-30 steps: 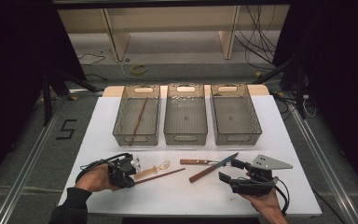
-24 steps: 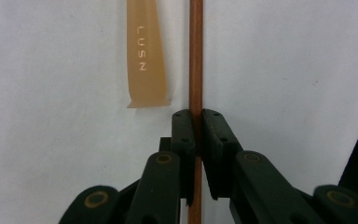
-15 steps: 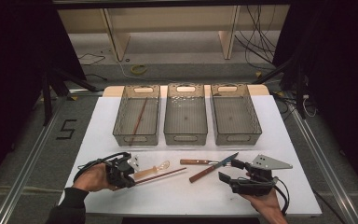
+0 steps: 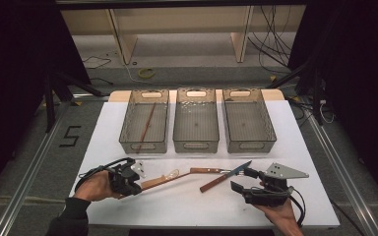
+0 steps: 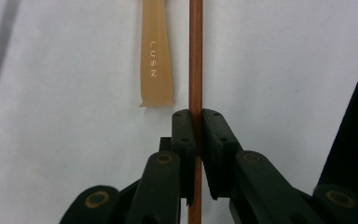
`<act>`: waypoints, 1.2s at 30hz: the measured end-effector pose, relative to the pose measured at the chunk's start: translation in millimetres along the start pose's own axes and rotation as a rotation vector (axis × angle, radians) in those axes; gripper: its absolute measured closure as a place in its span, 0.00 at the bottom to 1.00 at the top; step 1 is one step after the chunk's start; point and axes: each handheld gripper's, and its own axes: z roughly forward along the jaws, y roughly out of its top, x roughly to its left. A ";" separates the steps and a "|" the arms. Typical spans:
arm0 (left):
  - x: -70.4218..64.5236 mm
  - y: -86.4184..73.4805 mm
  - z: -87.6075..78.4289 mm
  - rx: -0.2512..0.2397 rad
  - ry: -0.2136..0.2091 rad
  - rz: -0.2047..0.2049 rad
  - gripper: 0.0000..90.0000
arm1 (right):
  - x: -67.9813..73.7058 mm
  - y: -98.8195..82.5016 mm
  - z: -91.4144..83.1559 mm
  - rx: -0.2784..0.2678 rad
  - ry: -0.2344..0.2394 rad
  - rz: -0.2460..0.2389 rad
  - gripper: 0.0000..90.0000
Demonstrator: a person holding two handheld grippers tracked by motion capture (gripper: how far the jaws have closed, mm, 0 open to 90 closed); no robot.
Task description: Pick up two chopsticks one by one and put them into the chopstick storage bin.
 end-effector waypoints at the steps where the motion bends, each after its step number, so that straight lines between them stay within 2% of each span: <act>1: 0.8 -0.1 -1.8 -0.002 -0.003 0.006 0.92 | -0.1 0.0 0.0 0.001 0.000 0.001 0.30; 4: 1.2 -0.1 -4.3 -0.020 0.003 0.002 0.92 | -0.1 -0.1 0.1 0.000 0.000 0.001 0.30; 8: 3.5 -0.6 -8.5 -0.069 0.014 -0.029 0.92 | 0.2 0.0 0.1 0.003 0.001 0.002 0.30; 14: 5.4 1.5 -11.2 -0.118 0.034 -0.073 0.92 | 0.2 -0.1 0.0 0.001 0.000 0.002 0.30; 17: 7.4 1.3 -12.4 -0.137 0.048 -0.081 0.92 | 0.2 -0.1 0.0 0.002 0.000 0.003 0.30; 27: 12.6 1.8 -21.6 -0.233 0.102 -0.171 0.92 | 0.0 -0.2 0.0 0.000 0.000 0.004 0.30; 36: 17.4 2.2 -25.7 -0.284 0.138 -0.226 0.92 | -0.2 -0.3 0.3 0.003 0.001 0.003 0.30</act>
